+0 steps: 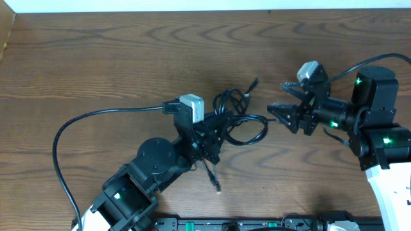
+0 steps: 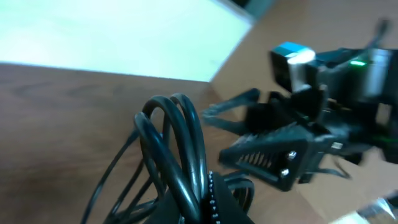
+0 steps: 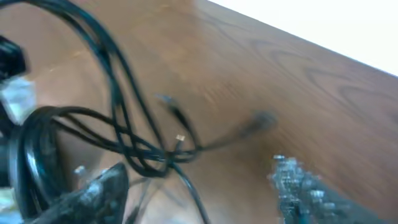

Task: Untangle cables

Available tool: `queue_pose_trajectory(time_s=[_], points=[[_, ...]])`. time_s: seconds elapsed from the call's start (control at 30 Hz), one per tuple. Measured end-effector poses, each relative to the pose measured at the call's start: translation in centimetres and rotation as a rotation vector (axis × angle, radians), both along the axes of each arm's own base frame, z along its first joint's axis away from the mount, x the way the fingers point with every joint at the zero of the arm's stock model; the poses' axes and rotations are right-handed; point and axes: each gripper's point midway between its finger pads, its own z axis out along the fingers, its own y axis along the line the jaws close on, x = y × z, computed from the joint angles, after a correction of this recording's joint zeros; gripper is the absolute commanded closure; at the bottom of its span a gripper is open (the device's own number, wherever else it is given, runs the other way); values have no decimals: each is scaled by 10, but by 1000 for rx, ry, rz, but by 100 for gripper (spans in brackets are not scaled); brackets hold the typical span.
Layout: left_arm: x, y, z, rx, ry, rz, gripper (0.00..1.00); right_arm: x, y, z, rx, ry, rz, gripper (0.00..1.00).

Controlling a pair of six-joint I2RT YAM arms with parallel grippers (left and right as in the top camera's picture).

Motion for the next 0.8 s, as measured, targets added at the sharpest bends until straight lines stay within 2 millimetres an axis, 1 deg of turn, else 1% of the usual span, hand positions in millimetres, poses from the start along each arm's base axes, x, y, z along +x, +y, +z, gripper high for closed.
queue_pose_trajectory(time_s=[0.07, 0.1, 0.23, 0.37, 0.5, 0.57, 0.6, 0.63, 0.8], points=[[-5, -5, 7, -1, -41, -46, 93, -8, 6, 5, 31, -10, 57, 13], [-8, -7, 8, 0, -54, -65, 93, -12, 8, 8, 48, -15, 84, 12], [-13, -11, 9, 14, -81, -109, 93, -27, 17, 19, 115, -25, 184, 12], [-17, -14, 14, 7, -103, -134, 92, -34, 21, 25, 150, -32, 235, 11], [-24, -19, 32, -50, -151, -181, 93, -35, 24, 23, 137, -35, 236, 8], [-27, -21, 38, -79, -161, -202, 92, -34, 26, 21, 122, -39, 231, 5], [-28, -22, 40, -89, -157, -212, 93, -34, 27, 21, 119, -41, 231, 2], [-29, -23, 40, -94, -154, -221, 92, -33, 27, 21, 114, -47, 231, 1], [-34, -32, 37, -105, -129, -259, 93, -25, 27, 20, 82, -80, 201, 1]])
